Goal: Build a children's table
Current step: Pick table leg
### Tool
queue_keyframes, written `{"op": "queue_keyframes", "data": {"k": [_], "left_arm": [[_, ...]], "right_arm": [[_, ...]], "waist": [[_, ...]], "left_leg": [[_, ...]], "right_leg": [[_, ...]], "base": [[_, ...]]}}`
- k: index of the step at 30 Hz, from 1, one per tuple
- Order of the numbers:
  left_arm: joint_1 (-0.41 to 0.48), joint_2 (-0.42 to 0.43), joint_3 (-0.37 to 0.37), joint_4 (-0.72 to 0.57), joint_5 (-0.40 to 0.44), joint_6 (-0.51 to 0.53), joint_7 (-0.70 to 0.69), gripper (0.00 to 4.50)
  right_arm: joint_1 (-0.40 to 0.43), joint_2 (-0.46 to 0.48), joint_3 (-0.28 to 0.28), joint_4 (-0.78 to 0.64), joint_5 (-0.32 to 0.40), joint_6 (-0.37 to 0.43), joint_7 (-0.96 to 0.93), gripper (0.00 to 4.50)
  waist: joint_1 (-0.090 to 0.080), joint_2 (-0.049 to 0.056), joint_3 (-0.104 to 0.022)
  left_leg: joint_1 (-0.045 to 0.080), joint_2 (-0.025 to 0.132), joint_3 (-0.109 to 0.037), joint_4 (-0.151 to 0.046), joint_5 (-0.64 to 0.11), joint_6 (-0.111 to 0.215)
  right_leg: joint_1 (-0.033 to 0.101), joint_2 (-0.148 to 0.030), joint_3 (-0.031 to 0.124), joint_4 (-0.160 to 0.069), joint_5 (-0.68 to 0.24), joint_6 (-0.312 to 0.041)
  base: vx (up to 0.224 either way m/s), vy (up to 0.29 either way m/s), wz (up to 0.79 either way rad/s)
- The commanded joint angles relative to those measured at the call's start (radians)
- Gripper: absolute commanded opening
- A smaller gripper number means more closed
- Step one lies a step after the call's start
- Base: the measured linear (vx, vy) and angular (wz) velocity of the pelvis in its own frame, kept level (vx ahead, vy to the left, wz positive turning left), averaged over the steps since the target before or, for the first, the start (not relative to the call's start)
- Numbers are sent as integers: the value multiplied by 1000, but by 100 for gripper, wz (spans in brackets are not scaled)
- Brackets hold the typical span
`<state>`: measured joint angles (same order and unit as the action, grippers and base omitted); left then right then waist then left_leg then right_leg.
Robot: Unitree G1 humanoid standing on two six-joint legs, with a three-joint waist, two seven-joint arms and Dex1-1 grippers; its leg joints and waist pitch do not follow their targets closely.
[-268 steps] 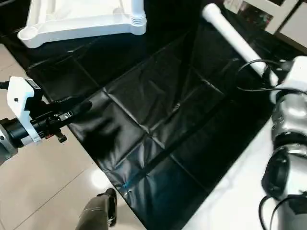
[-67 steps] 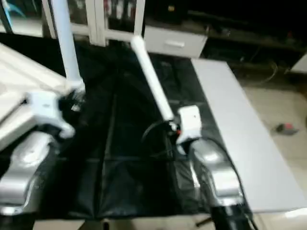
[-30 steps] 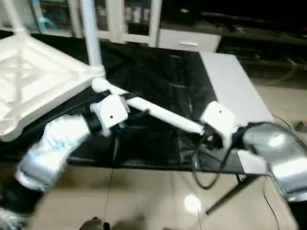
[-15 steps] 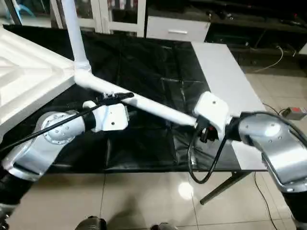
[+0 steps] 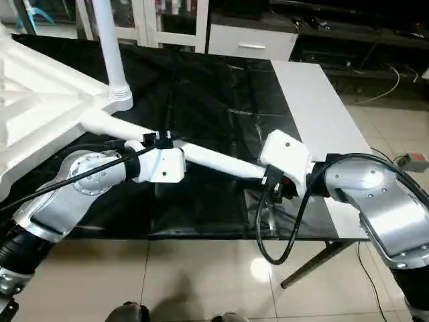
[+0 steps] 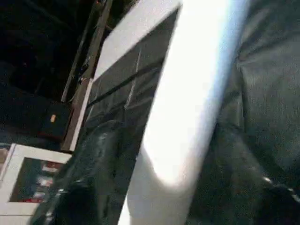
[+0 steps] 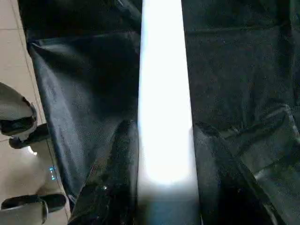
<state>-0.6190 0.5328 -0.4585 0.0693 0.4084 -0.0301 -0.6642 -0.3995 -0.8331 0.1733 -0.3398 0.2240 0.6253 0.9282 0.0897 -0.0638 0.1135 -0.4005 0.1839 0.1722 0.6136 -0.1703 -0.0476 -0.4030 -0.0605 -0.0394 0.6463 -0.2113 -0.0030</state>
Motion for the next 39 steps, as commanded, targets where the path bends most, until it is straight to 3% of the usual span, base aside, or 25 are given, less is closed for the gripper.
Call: {"op": "queue_keyframes", "data": {"k": [1,4,6,9,18,19,23,27,28,30,31,33,34,35,39], "left_arm": [[-13,4,-21,11,20,-19,-16,351],[-14,10,-20,13,20,-9,-35,351],[-11,4,-3,10,3,14,-35,315],[-9,2,4,7,-4,21,-37,312],[-7,-12,23,3,-19,-1,-39,230],[-6,-12,23,1,-20,0,-41,222],[-2,-16,27,-7,-27,1,-46,200],[2,-20,36,-14,-30,-9,-53,182],[4,-20,38,-16,-33,-10,-53,179],[6,-21,42,-18,-37,-8,-51,175],[7,-21,44,-20,-38,-6,-50,175],[8,-22,45,-21,-38,-5,-49,173],[9,-22,47,-23,-39,-3,-49,173],[7,-23,53,-22,-41,-2,-46,172],[0,-28,75,-18,-38,-7,-45,172]], "right_arm": [[-18,-9,-4,-28,3,9,10,122],[-23,-15,-4,-44,8,16,14,122],[-27,-18,-3,-48,5,14,15,122],[-29,-18,-4,-46,2,15,13,122],[-49,-15,-15,-19,-1,18,14,122],[-51,-13,-17,-18,2,21,13,177],[-70,5,-40,-3,7,23,-11,209],[-148,78,-126,68,4,-27,-119,238],[-195,115,-184,111,7,-62,-185,247],[-244,163,-260,152,47,-50,-250,280],[-269,186,-301,174,67,-48,-285,280],[-292,205,-338,193,85,-49,-317,301],[-314,225,-373,210,100,-55,-350,301],[-341,247,-416,234,119,-58,-392,306],[-400,297,-521,296,187,-52,-468,309]], "waist": [[2,0,-79],[3,2,-82],[3,0,-83],[4,-1,-83],[4,-2,-84],[5,-3,-84],[4,-3,-85],[1,0,-86],[-2,-1,-87],[-4,1,-88],[0,5,-86],[9,3,-90],[16,9,-89],[15,8,-89],[16,5,-90]], "left_leg": [[33,52,-16,-75,-137,27],[32,52,-17,-74,-127,23],[31,52,-16,-73,-115,26],[30,51,-15,-73,-112,29],[31,51,-15,-72,-107,37],[31,52,-15,-72,-106,38],[31,51,-14,-71,-98,36],[29,50,-14,-71,-100,30],[29,48,-13,-70,-108,26],[30,47,-12,-70,-114,22],[34,49,-11,-72,-92,11],[44,48,-4,-70,-89,-3],[45,47,1,-70,-88,-3],[39,46,0,-72,-86,-2],[39,44,0,-75,-132,-24]], "right_leg": [[44,-81,48,-76,-86,-205],[45,-83,48,-72,-66,-211],[45,-82,47,-68,-36,-222],[46,-82,47,-68,-30,-230],[47,-83,47,-68,-35,-232],[47,-83,47,-68,-34,-230],[47,-82,46,-66,-28,-233],[46,-83,45,-65,-28,-241],[46,-83,44,-65,-36,-241],[47,-81,44,-65,-44,-241],[39,-81,45,-64,-40,-238],[36,-72,45,-63,-21,-246],[34,-71,46,-60,0,-245],[38,-71,45,-58,9,-240],[40,-73,43,-66,-47,-215]], "base": [[0,0,0],[0,0,0],[0,0,0],[0,0,0],[0,0,0],[0,0,0],[0,0,0],[0,0,0],[0,0,0],[0,0,0],[0,0,0],[0,0,0],[0,0,0],[0,0,0],[0,0,0]]}}
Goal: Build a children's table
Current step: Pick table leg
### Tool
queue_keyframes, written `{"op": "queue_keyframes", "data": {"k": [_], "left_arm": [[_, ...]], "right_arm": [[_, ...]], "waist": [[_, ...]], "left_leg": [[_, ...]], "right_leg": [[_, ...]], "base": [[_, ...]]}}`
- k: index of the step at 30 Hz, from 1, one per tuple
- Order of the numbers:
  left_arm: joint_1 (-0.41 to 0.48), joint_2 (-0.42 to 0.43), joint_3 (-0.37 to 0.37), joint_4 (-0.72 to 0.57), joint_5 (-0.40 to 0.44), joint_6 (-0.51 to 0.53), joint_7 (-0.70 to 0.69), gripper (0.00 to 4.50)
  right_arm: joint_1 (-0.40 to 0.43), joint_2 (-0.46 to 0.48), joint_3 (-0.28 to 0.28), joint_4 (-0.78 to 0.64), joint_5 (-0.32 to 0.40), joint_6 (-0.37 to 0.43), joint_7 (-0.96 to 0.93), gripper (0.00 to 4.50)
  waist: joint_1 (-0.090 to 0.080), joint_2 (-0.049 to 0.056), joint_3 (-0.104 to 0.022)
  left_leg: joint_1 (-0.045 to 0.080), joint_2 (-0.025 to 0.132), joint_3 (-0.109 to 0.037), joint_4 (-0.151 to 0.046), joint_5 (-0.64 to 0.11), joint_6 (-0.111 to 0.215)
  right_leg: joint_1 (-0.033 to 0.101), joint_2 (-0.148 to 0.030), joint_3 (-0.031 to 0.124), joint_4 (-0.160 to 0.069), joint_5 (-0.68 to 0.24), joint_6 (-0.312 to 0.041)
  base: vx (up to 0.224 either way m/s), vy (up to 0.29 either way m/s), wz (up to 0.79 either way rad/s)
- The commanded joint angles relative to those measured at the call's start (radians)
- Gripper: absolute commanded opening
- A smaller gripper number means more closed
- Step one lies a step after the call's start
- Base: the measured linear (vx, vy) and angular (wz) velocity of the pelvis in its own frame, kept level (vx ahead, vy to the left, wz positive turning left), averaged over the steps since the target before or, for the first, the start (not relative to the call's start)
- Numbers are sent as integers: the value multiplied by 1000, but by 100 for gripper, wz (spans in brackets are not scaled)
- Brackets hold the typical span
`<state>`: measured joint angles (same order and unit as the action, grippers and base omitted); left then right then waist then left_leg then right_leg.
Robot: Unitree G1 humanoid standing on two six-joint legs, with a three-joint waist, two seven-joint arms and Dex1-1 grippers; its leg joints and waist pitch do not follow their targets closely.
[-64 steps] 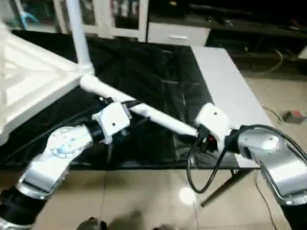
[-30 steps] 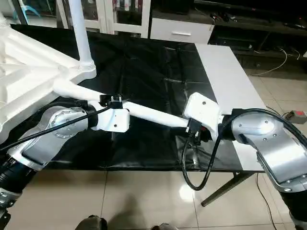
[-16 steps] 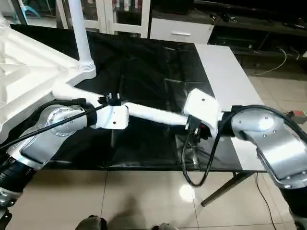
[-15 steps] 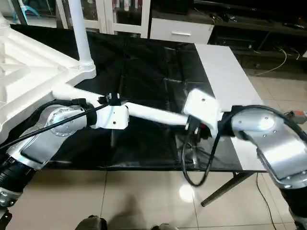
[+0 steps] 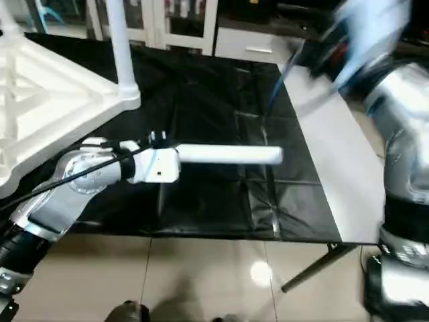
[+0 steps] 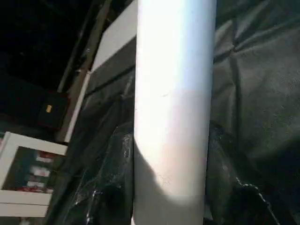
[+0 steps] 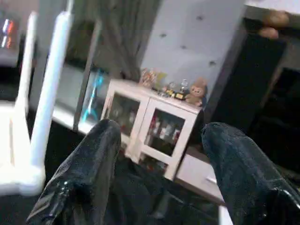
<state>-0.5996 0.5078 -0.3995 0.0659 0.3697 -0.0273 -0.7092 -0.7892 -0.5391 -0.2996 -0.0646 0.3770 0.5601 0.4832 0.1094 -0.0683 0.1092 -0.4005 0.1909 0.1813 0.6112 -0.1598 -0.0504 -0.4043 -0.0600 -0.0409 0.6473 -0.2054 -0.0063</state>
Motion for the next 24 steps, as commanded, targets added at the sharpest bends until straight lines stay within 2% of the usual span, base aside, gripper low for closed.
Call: {"op": "queue_keyframes", "data": {"k": [1,4,6,7,8,9,10,11,12,15,17,18,19,20,21,22,23,24], "left_arm": [[-21,-6,24,-18,-5,-7,2,172],[-28,-18,52,-30,-34,7,11,172],[-48,-68,134,-57,-143,52,41,172],[-48,-70,138,-59,-148,54,43,172],[-74,-129,230,-96,-276,131,61,172],[-74,-129,230,-96,-276,131,61,172],[-100,-181,313,-134,-412,190,70,172],[-110,-199,343,-146,-464,222,72,172],[-116,-209,359,-152,-491,240,73,172],[-141,-240,423,-154,-592,314,79,172],[-161,-265,477,-146,-676,370,96,172],[-175,-285,516,-143,-740,416,117,172],[-175,-285,516,-143,-740,416,117,172],[-189,-302,550,-140,-805,460,134,172],[-202,-315,584,-145,-888,543,134,172],[-203,-316,588,-148,-902,566,131,172],[-204,-316,593,-153,-921,613,125,172],[-204,-316,593,-153,-921,613,125,172]], "right_arm": [[-6,5,-55,18,41,12,-19,309],[9,19,-64,13,46,13,-24,309],[48,48,-91,16,54,21,-47,326],[49,50,-92,16,55,21,-48,326],[92,73,-112,11,79,20,-57,342],[92,73,-112,11,79,20,-57,342],[137,90,-111,-16,116,32,-42,342],[152,94,-103,-28,127,38,-32,355],[159,97,-99,-33,132,42,-27,368],[199,91,-45,-49,142,63,30,386],[224,83,3,-54,132,65,69,410],[241,80,35,-66,140,91,93,410],[241,80,35,-66,140,91,93,420],[258,73,77,-78,134,99,121,428],[285,65,143,-99,143,143,157,437],[290,64,158,-103,141,146,164,445],[293,68,183,-115,156,174,171,449],[293,68,183,-115,156,174,171,449]], "waist": [[-5,6,-86],[-5,7,-87],[-5,6,-87],[-5,13,-87],[-4,10,-88],[1,10,-88],[0,5,-89],[4,8,-89],[4,6,-90],[1,1,-85],[-2,3,-84],[-4,3,-84],[-4,4,-82],[-5,3,-82],[-4,3,-83],[-6,2,-82],[-5,5,-81],[-6,4,-82]], "left_leg": [[37,37,-10,-73,-149,-24],[35,37,-10,-74,-139,-26],[34,36,-9,-73,-133,-27],[36,36,-8,-72,-139,-29],[34,36,-8,-72,-137,-30],[35,36,-8,-70,-140,-28],[30,33,-8,-70,-131,-21],[31,33,-7,-67,-128,-15],[29,32,-8,-67,-124,-5],[26,30,-7,-67,-116,9],[27,31,-7,-68,-128,7],[27,31,-7,-68,-134,5],[28,30,-7,-67,-140,1],[27,32,-9,-68,-146,0],[29,32,-10,-68,-147,-2],[26,31,-9,-68,-144,-4],[27,31,-12,-69,-141,-2],[28,32,-12,-69,-141,-1]], "right_leg": [[43,-74,44,-69,-68,-206],[42,-73,43,-68,-68,-195],[42,-74,43,-67,-62,-201],[40,-73,43,-67,-53,-211],[42,-75,43,-65,-45,-217],[41,-76,42,-66,-35,-237],[47,-74,40,-63,-27,-240],[46,-75,41,-62,-15,-251],[48,-74,40,-65,-13,-253],[49,-71,41,-69,-45,-230],[47,-71,41,-76,-92,-212],[47,-71,41,-77,-104,-209],[46,-71,41,-80,-120,-213],[46,-72,40,-81,-130,-210],[46,-72,40,-82,-137,-210],[48,-70,40,-78,-132,-211],[46,-70,40,-80,-137,-209],[46,-70,40,-81,-139,-205]], "base": [[0,0,0],[0,0,0],[0,0,0],[0,0,0],[0,0,0],[0,0,0],[0,0,0],[0,0,0],[0,0,0],[0,0,0],[0,0,0],[0,0,0],[0,0,0],[0,0,0],[0,0,0],[0,0,0],[0,0,0],[0,0,0]]}}
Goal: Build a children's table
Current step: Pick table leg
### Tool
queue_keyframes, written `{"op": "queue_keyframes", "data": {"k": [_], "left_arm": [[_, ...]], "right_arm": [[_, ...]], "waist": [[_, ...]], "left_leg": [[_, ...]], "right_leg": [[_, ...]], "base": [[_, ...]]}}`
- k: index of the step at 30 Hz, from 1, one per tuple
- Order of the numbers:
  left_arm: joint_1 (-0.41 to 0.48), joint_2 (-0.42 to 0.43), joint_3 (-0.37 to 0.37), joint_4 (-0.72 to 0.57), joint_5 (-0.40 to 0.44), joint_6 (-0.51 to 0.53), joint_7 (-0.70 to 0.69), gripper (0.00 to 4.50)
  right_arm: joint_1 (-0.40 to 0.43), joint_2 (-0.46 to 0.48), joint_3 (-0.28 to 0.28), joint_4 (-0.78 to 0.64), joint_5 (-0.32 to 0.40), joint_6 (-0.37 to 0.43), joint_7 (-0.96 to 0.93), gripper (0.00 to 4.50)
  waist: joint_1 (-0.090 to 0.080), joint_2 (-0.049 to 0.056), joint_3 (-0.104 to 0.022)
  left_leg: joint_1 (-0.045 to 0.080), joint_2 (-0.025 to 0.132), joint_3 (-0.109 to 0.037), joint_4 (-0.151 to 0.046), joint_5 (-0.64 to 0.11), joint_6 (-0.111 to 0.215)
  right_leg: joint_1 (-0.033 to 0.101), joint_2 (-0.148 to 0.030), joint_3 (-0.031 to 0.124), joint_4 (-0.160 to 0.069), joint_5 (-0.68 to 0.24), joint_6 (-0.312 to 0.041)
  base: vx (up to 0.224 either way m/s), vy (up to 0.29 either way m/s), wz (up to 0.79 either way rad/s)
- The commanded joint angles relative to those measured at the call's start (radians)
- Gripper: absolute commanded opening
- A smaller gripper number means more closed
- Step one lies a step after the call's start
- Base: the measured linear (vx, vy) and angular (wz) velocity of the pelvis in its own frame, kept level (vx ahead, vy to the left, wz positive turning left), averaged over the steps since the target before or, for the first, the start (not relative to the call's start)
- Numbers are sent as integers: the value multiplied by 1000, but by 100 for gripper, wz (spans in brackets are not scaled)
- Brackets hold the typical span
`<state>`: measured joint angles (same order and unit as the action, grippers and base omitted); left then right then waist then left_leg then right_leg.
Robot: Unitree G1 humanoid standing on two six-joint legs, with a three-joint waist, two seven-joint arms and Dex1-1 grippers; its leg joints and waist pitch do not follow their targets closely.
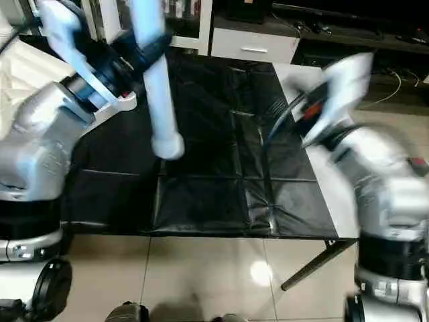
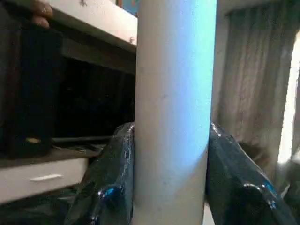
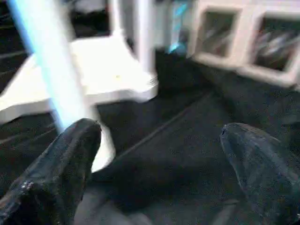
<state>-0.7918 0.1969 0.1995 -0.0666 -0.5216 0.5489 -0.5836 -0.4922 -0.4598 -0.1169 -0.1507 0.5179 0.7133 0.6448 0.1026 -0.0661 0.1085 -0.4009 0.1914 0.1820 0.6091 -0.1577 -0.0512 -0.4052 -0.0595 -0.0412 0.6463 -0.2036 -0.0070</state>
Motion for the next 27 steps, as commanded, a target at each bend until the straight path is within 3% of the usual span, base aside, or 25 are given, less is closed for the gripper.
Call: {"op": "queue_keyframes", "data": {"k": [1,3,8,9,14,16,17,22,27], "left_arm": [[-13,-4,-1,-26,-42,65,4,172],[-18,-11,21,-28,-89,132,39,172],[-35,-11,52,-21,-186,232,76,172],[-45,-18,70,1,-202,263,96,172],[-54,-34,102,24,-249,327,139,172],[-58,-45,120,33,-284,351,155,172],[-63,-56,137,47,-331,378,167,172],[-87,-81,190,82,-432,439,197,172],[-129,-102,269,137,-571,519,263,172]], "right_arm": [[-6,-8,8,-35,26,36,10,450],[-17,-17,43,-53,59,91,42,450],[-46,-40,120,-46,36,126,82,450],[-80,-18,131,-35,48,162,69,450],[-131,20,134,-20,78,225,34,450],[-157,49,136,-5,82,257,4,450],[-180,81,131,15,91,289,-29,450],[-206,118,107,36,137,367,-37,450],[-244,148,15,57,243,487,-53,450]], "waist": [[0,2,-80],[3,3,-82],[7,4,-80],[6,4,-80],[6,0,-79],[5,1,-81],[5,-4,-81],[8,-1,-82],[12,-4,-80]], "left_leg": [[28,33,-13,-68,-146,-3],[31,34,-12,-67,-142,-5],[28,32,-12,-68,-132,-15],[29,32,-12,-68,-142,-21],[30,33,-13,-70,-147,-32],[27,30,-13,-69,-122,-36],[27,30,-12,-70,-119,-36],[32,31,-11,-70,-117,-45],[28,27,-13,-71,-131,-62]], "right_leg": [[45,-71,41,-80,-148,-198],[44,-71,42,-80,-138,-195],[47,-71,42,-79,-122,-193],[45,-71,42,-80,-138,-191],[44,-72,43,-83,-163,-173],[46,-70,43,-77,-123,-180],[46,-71,42,-77,-115,-183],[44,-69,43,-75,-99,-178],[48,-72,43,-76,-107,-158]], "base": [[0,0,0],[0,0,0],[0,0,0],[0,0,0],[0,0,0],[0,0,0],[0,0,0],[0,0,0],[0,0,0]]}}
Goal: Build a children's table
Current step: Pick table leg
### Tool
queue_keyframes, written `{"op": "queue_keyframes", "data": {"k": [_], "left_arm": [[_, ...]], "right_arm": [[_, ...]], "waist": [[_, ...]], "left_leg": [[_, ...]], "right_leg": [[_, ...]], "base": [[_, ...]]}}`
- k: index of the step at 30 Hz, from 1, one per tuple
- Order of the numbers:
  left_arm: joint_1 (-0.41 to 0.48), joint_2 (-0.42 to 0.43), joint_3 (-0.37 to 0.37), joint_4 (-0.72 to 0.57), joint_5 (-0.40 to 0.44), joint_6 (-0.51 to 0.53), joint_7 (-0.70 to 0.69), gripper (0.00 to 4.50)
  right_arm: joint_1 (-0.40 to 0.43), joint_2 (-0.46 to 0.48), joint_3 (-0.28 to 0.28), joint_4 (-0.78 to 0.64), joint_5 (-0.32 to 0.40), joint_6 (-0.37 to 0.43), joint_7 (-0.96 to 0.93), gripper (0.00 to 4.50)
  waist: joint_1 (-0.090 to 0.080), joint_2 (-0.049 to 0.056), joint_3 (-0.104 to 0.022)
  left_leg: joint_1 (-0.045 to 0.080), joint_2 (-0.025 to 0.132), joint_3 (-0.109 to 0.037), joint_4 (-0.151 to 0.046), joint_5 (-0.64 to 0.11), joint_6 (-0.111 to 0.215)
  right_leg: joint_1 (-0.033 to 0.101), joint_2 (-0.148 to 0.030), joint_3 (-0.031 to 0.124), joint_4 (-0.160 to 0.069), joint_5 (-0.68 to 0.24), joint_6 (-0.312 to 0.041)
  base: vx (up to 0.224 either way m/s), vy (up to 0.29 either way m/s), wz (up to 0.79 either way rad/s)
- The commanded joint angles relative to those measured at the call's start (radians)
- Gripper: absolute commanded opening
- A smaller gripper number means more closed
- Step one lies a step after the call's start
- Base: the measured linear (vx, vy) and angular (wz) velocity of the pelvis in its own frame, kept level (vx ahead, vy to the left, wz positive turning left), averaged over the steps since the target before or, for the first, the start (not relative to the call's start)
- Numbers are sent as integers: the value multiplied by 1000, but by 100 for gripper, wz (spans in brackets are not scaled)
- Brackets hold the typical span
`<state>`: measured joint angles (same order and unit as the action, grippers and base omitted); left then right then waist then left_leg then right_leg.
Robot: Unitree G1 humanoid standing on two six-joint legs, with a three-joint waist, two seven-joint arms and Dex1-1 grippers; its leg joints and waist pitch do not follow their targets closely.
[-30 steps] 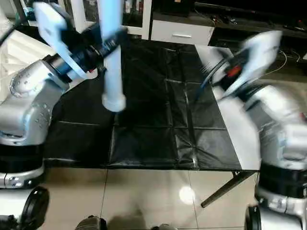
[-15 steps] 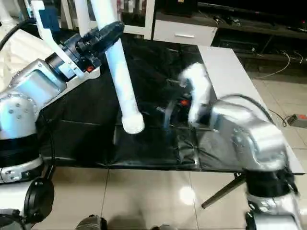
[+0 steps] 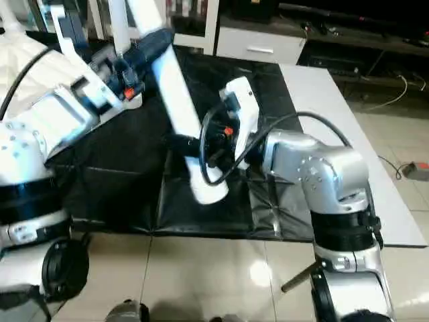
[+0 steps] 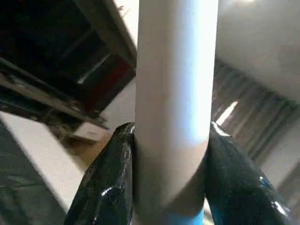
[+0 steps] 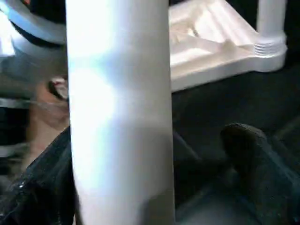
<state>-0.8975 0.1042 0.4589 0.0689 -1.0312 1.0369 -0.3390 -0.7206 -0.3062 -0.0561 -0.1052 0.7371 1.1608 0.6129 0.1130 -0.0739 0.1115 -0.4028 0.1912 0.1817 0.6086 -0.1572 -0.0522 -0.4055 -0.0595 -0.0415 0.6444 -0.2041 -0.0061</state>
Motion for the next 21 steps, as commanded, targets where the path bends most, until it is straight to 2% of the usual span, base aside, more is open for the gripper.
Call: {"op": "queue_keyframes", "data": {"k": [1,5,8,12,18,19,21], "left_arm": [[-26,-9,19,8,-84,45,27,172],[-28,10,12,8,-83,66,17,172],[-21,43,-17,-3,-64,100,11,172],[-16,41,-24,-10,-79,110,33,172],[-2,81,-95,-45,-18,98,4,172],[0,106,-129,-52,17,82,-21,172],[0,123,-152,-57,44,67,-36,172]], "right_arm": [[-20,-5,-54,12,31,52,-22,450],[-31,-12,-64,16,39,77,-20,450],[-39,-49,-43,12,38,103,-1,450],[-39,-72,-33,2,50,124,12,450],[-26,-137,40,-43,37,120,68,450],[-20,-149,75,-54,14,111,66,450],[-15,-157,106,-61,-12,95,57,450]], "waist": [[0,4,-82],[2,3,-82],[3,2,-83],[6,0,-84],[6,-2,-85],[5,-11,-85],[5,-6,-84]], "left_leg": [[30,28,-13,-72,-130,-63],[29,29,-13,-75,-116,-74],[31,29,-14,-76,-111,-85],[31,29,-13,-76,-95,-84],[28,29,-13,-76,-79,-78],[28,29,-12,-77,-79,-76],[28,30,-13,-77,-84,-81]], "right_leg": [[49,-71,44,-75,-108,-154],[49,-71,44,-77,-107,-122],[49,-70,44,-77,-110,-100],[51,-70,44,-75,-75,-101],[54,-69,43,-72,-40,-100],[55,-69,43,-75,-52,-99],[54,-71,44,-76,-83,-86]], "base": [[0,0,0],[0,0,0],[0,0,0],[0,0,0],[0,0,0],[0,0,0],[0,0,0]]}}
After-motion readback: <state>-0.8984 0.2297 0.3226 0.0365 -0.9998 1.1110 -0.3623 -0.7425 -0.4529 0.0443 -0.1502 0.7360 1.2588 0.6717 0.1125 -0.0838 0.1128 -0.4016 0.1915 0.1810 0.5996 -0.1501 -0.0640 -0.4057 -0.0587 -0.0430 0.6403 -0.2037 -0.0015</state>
